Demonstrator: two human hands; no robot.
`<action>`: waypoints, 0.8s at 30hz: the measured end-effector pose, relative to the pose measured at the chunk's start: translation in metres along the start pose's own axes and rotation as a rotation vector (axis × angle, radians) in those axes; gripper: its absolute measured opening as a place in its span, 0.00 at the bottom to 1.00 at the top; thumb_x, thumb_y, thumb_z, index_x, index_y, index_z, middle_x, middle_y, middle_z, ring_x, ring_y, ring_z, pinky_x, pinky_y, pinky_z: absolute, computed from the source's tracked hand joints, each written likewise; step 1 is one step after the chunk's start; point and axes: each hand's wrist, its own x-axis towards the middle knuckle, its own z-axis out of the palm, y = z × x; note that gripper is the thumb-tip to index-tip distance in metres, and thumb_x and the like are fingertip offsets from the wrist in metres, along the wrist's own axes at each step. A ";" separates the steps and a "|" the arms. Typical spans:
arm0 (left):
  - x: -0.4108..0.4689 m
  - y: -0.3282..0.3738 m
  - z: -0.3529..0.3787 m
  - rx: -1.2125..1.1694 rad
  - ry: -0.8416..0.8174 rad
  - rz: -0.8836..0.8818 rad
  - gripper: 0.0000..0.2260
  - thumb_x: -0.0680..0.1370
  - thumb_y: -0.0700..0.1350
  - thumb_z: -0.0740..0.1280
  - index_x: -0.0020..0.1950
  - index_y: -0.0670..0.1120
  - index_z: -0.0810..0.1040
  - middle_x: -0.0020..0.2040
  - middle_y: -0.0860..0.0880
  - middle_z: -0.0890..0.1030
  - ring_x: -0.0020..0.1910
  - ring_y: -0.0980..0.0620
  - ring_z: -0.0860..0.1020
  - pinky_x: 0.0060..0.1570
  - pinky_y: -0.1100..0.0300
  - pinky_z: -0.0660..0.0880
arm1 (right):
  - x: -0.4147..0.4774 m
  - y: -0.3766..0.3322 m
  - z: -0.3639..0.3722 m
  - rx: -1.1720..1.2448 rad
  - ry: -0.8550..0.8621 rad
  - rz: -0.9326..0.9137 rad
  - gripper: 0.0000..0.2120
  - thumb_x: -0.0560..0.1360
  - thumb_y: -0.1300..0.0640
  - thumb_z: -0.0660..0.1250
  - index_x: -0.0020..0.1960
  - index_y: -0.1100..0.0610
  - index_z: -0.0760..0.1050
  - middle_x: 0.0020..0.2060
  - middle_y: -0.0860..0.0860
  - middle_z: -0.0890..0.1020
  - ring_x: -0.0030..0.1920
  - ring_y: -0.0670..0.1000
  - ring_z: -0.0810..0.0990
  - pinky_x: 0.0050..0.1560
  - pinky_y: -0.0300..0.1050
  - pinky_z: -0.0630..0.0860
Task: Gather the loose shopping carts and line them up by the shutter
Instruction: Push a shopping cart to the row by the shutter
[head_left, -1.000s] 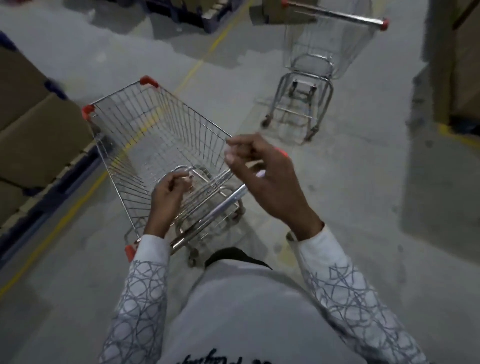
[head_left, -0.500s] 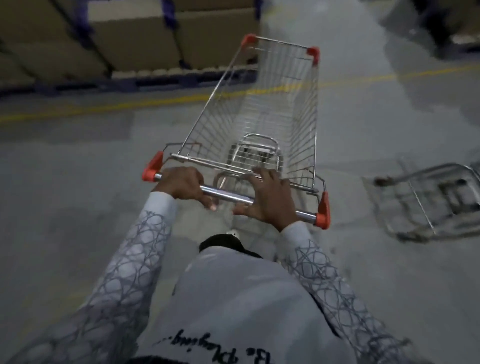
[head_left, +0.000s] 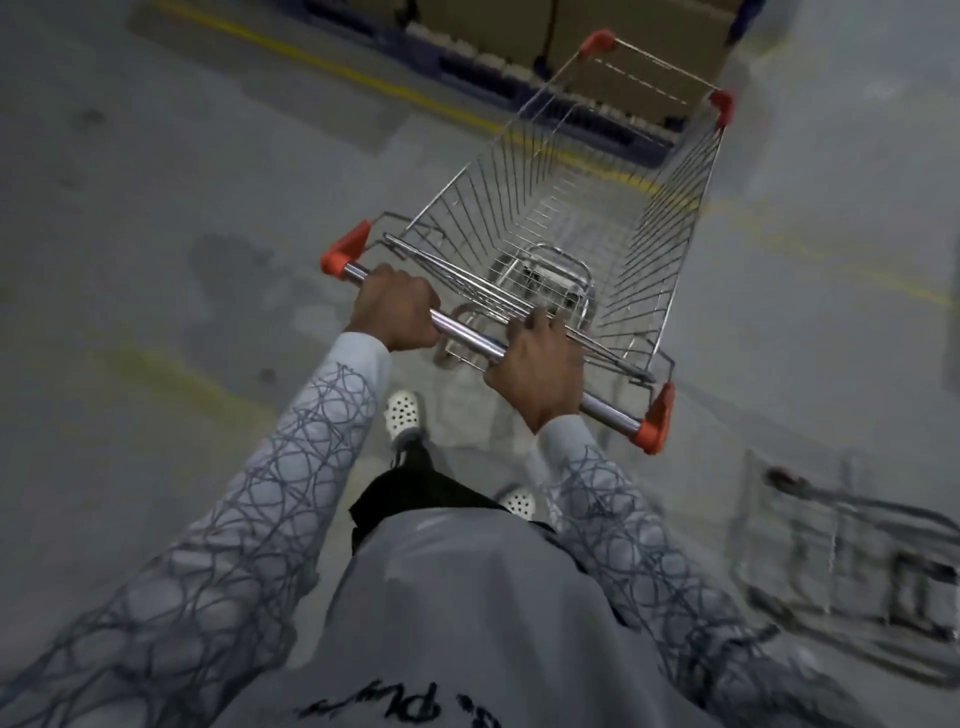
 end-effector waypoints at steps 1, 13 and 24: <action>-0.007 0.002 0.003 -0.020 -0.006 -0.025 0.08 0.69 0.54 0.65 0.37 0.51 0.79 0.33 0.50 0.79 0.38 0.45 0.79 0.49 0.54 0.70 | -0.002 0.002 0.002 -0.021 0.020 -0.023 0.24 0.69 0.42 0.69 0.61 0.54 0.77 0.60 0.55 0.77 0.62 0.61 0.75 0.51 0.58 0.77; -0.059 -0.032 0.038 -0.234 0.078 -0.364 0.06 0.70 0.53 0.67 0.41 0.52 0.81 0.35 0.51 0.79 0.42 0.44 0.81 0.42 0.56 0.67 | 0.042 -0.034 -0.014 -0.128 -0.044 -0.293 0.18 0.67 0.43 0.69 0.53 0.51 0.78 0.45 0.51 0.84 0.45 0.57 0.83 0.42 0.48 0.73; -0.050 -0.146 0.054 -0.398 0.041 -0.664 0.13 0.69 0.56 0.69 0.45 0.48 0.83 0.43 0.45 0.84 0.46 0.41 0.82 0.46 0.54 0.73 | 0.148 -0.157 -0.030 -0.213 -0.232 -0.487 0.24 0.73 0.35 0.65 0.64 0.44 0.78 0.58 0.52 0.84 0.59 0.58 0.82 0.57 0.53 0.75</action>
